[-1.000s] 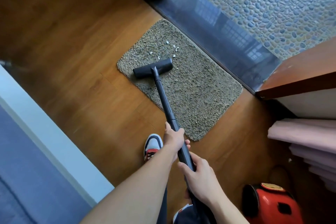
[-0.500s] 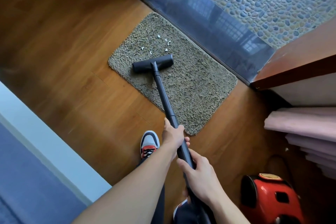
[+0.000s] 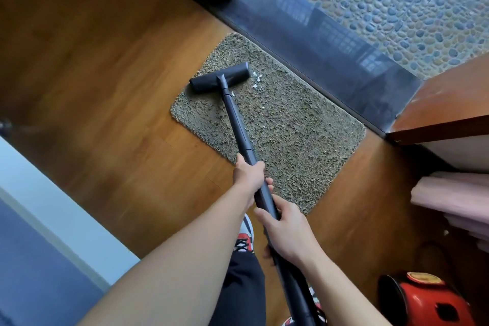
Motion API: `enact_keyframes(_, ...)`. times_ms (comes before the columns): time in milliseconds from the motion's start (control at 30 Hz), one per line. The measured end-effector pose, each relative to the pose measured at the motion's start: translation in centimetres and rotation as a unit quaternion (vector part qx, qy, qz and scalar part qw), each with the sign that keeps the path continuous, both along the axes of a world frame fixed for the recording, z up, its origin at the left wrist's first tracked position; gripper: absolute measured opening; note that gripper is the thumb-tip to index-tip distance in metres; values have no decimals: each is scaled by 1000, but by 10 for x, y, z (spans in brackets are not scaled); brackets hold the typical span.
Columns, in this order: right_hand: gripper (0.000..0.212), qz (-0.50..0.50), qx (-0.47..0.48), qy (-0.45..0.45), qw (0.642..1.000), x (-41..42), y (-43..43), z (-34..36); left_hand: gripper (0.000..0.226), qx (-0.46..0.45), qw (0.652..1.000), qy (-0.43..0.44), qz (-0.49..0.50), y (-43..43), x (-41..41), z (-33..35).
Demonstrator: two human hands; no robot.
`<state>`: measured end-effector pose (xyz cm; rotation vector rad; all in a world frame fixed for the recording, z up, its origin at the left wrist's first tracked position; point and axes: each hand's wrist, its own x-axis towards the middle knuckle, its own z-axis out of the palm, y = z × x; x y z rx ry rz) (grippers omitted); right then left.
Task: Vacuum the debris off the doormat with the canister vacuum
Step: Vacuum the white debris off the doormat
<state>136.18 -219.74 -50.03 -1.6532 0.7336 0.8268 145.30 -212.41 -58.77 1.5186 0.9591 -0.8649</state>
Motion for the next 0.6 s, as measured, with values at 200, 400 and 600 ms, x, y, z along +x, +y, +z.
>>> enact_keyframes(200, 7, 39, -42, -26, 998, 17, 9, -11, 56, -8, 1000, 4, 5, 8, 20, -1)
enact_keyframes(400, 4, -7, -3, -5, 1000, -7, 8, 3, 61, -8, 1000, 14, 6, 7, -7, 2)
enact_keyframes(600, 5, -24, 10, 15, 1000, -54, -3, 17, 66, -14, 1000, 18, -4, -6, -57, 8)
